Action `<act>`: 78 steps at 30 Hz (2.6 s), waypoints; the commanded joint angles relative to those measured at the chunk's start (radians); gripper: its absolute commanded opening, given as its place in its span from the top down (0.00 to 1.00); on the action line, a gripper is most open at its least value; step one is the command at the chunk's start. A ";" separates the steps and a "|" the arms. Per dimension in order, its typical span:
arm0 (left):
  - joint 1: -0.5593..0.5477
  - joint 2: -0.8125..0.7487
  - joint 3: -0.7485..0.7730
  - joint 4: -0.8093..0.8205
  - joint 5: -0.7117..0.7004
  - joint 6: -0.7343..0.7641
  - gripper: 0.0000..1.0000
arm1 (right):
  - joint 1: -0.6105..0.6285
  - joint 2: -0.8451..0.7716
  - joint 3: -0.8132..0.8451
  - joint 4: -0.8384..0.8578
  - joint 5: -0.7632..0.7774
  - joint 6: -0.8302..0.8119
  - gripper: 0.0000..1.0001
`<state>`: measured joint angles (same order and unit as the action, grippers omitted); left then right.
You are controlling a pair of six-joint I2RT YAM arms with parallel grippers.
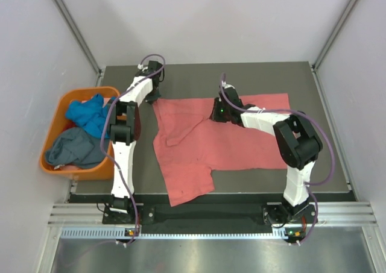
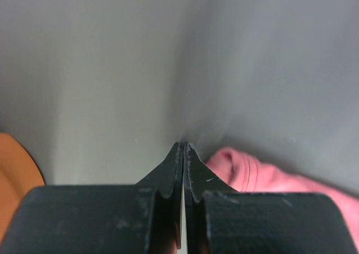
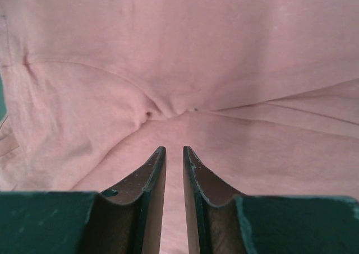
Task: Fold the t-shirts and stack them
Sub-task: Fold the tshirt
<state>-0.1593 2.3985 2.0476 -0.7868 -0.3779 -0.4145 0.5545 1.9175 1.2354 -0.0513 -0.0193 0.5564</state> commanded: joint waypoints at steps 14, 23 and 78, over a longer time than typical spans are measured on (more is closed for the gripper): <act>0.033 -0.067 0.059 -0.083 0.224 0.083 0.80 | -0.016 -0.067 0.019 0.008 0.015 -0.030 0.80; 0.067 -0.134 -0.089 -0.086 0.320 0.076 0.77 | -0.016 -0.097 -0.004 0.005 -0.001 -0.023 0.80; 0.069 -0.101 -0.225 0.063 0.335 0.000 0.90 | 0.004 -0.104 -0.010 -0.028 0.004 -0.030 0.80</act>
<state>-0.0921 2.2459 1.8133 -0.7368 0.0246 -0.4129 0.5426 1.8477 1.2041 -0.0772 -0.0200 0.5411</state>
